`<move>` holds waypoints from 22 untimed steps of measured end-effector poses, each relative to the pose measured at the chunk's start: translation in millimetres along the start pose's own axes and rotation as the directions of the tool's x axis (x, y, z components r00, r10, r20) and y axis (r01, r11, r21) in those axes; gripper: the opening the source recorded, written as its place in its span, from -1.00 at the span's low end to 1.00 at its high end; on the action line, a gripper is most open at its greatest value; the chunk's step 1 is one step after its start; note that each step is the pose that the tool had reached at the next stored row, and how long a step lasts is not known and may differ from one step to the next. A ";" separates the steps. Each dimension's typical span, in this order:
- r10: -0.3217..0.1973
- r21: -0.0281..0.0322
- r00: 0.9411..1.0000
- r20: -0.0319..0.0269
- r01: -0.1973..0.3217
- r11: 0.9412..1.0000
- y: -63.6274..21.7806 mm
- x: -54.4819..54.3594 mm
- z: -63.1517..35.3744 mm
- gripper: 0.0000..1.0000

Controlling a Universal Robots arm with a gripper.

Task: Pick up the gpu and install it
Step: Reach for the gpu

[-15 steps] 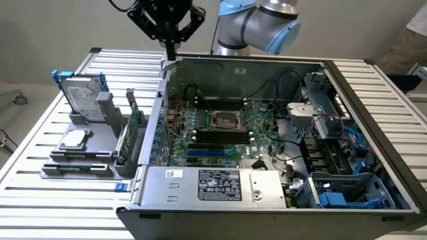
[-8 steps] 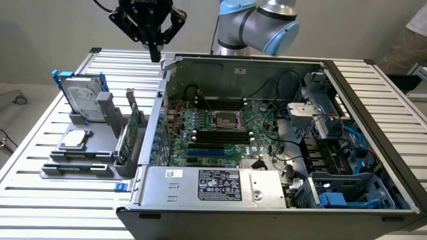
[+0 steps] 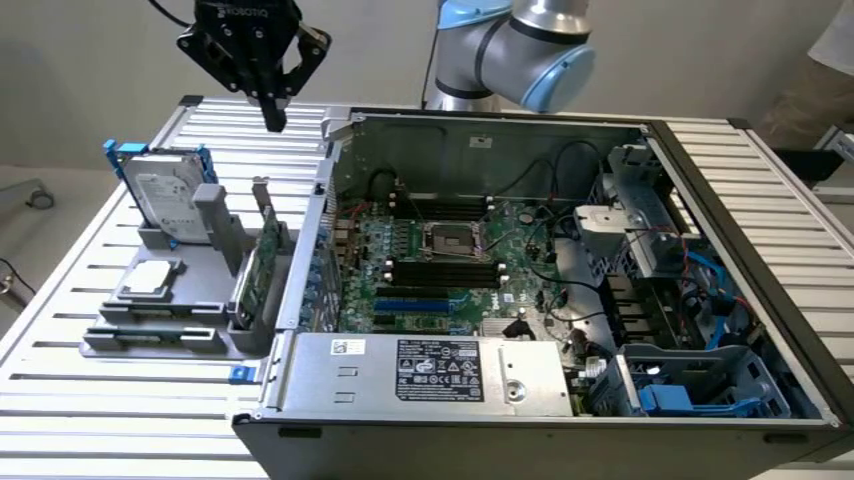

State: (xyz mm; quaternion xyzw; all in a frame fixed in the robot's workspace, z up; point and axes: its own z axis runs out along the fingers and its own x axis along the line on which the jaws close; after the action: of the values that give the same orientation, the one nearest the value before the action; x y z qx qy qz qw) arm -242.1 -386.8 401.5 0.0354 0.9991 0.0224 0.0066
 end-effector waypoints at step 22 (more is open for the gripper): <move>-0.064 0.055 0.997 -0.040 0.066 0.996 -5.4 30.9 13.1 -0.79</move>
State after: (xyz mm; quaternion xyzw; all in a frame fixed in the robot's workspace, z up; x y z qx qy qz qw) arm -273.1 -389.4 387.8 0.0025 0.9999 -0.0052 -0.0129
